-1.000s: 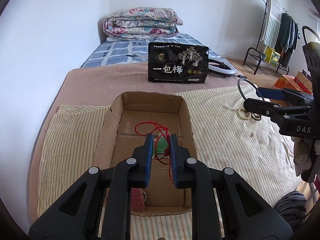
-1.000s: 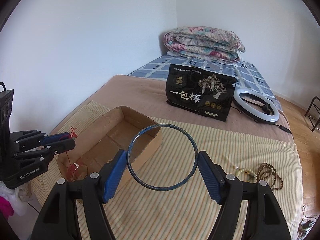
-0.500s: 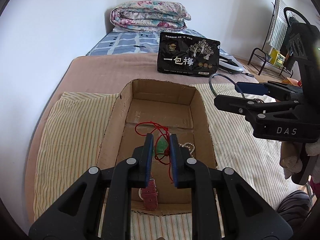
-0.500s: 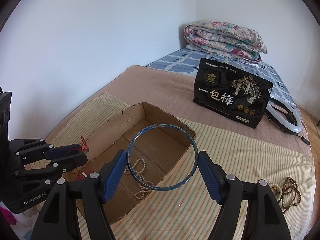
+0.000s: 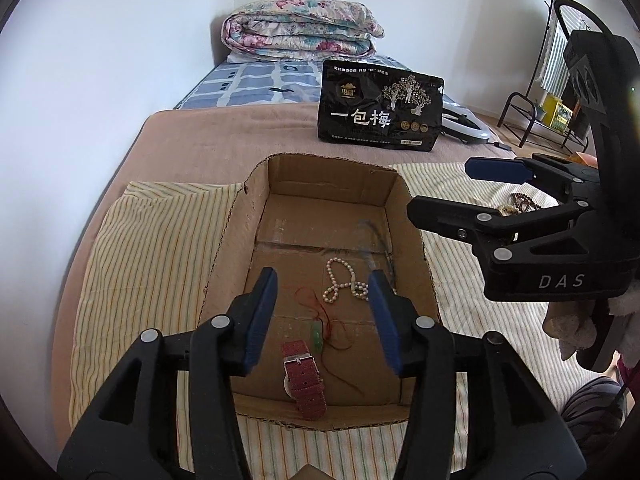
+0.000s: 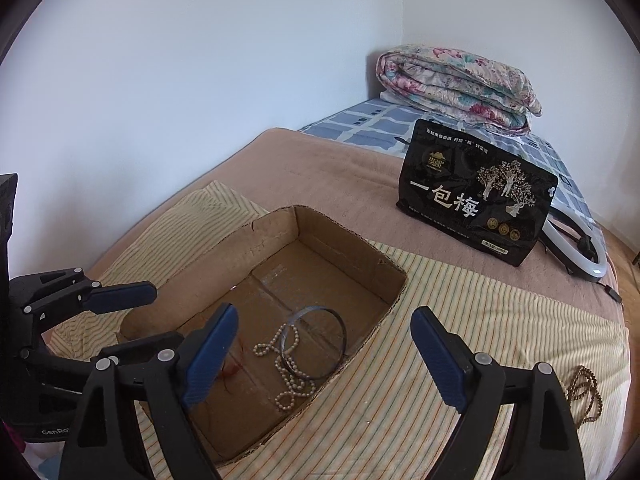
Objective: Organize jewelry
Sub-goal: 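Withdraw both tools from the box toward the bead bracelets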
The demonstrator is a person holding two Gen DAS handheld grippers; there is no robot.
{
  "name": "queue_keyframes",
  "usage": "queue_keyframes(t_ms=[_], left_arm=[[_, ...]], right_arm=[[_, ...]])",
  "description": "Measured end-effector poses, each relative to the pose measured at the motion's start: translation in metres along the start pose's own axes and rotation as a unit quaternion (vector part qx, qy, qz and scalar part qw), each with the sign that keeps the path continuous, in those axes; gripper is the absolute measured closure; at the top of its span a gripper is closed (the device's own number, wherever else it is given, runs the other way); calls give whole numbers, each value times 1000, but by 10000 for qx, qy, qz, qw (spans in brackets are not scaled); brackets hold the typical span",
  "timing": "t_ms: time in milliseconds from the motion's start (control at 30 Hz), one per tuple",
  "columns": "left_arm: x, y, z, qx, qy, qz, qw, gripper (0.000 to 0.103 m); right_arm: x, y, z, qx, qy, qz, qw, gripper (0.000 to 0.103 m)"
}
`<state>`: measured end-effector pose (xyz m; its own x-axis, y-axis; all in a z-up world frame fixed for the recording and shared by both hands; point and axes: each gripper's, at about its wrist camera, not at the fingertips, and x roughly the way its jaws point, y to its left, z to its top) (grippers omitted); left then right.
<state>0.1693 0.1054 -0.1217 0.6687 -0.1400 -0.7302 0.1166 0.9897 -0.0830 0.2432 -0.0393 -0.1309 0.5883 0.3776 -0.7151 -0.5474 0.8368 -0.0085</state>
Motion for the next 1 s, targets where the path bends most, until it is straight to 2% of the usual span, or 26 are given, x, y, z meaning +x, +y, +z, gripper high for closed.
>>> queue_keyframes(t_ms=[267,467,800,1000], left_arm=[[-6,-3,2,-52,-64,78,9999,55],[-13,-13,5,-21,-126,68,9999,55],[-20,-50,15,179,-259,-159,9994,55],[-18,-77,19,318,-253,-363,9985,55]], right_arm=[[-16,-2,-2,1,-118,-31,9999,13],[-32,-17,-8,134,-231,-122,9996,13],[-67,-69,-33,607,-373,-453,9964,13],[-93,-109,-54,916,-425,-797,9917,11]])
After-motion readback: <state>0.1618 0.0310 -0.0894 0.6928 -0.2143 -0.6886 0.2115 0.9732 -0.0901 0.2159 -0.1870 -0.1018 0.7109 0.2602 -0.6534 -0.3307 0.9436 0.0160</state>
